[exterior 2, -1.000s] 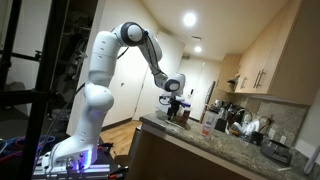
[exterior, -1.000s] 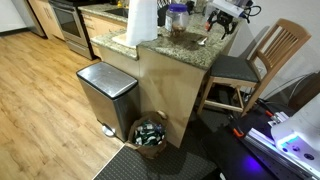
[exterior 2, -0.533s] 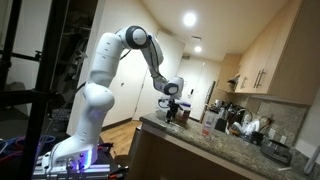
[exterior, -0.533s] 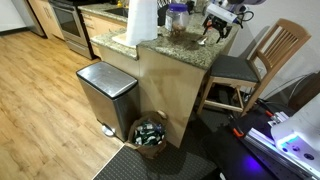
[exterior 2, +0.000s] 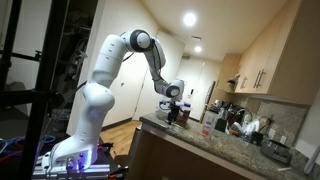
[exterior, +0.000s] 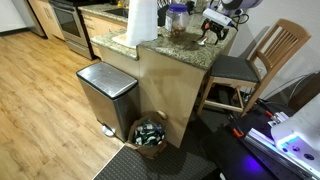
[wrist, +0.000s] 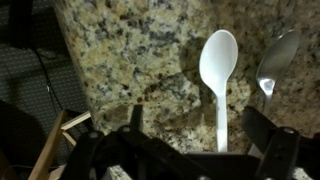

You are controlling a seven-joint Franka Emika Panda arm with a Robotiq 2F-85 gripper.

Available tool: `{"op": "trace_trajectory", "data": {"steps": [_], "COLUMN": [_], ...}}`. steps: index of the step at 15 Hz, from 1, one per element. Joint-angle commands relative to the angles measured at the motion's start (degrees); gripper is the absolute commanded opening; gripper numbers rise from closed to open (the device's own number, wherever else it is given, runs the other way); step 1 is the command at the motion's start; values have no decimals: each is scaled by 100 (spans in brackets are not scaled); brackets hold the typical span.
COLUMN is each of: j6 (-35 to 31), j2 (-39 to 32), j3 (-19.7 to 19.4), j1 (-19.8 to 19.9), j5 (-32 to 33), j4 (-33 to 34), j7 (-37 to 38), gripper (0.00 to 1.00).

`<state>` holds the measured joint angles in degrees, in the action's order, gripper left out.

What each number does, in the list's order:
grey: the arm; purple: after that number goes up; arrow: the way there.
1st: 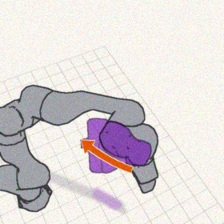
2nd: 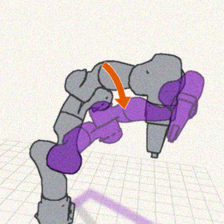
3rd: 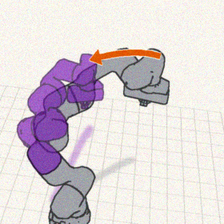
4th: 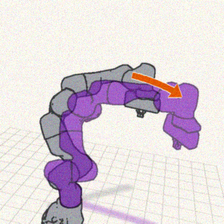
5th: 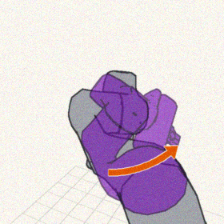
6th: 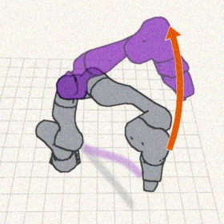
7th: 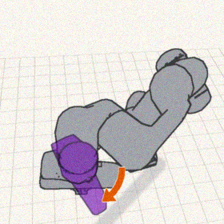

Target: Take the white spoon and place it on top of the clear storage jar

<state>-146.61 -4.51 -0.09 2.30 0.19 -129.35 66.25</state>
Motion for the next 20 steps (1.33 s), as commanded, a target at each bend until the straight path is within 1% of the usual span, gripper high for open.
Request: {"op": "trace_trajectory", "data": {"steps": [1, 2, 4, 5, 7, 10, 11, 13, 14, 15, 17, 20], "j6": [9, 9, 281, 277, 289, 200, 267, 980, 1142, 755, 981, 1001], "j2": [1, 1, -104, -159, -251, -293, -303, -313, -319, -212, -212, -212], "j3": [-101, -103, -156, -161, -124, -127, -132, -173, -154, -131, -126, -127], "j1": [-101, -105, -143, -167, -216, -268, -284, -342, -340, -308, -319, -321], "j5": [-22, -22, 425, 574, 608, 548, 536, 708, 584, 528, 530, 531], "j4": [6, 6, 150, 203, 359, 379, 389, 548, 564, 361, 419, 428], "j7": [-24, -24, 209, 284, 310, 247, 252, 498, 549, 361, 460, 473], "gripper": [100, 100, 100, 100, 100, 100, 100, 100, 100, 100, 100, 100]}}
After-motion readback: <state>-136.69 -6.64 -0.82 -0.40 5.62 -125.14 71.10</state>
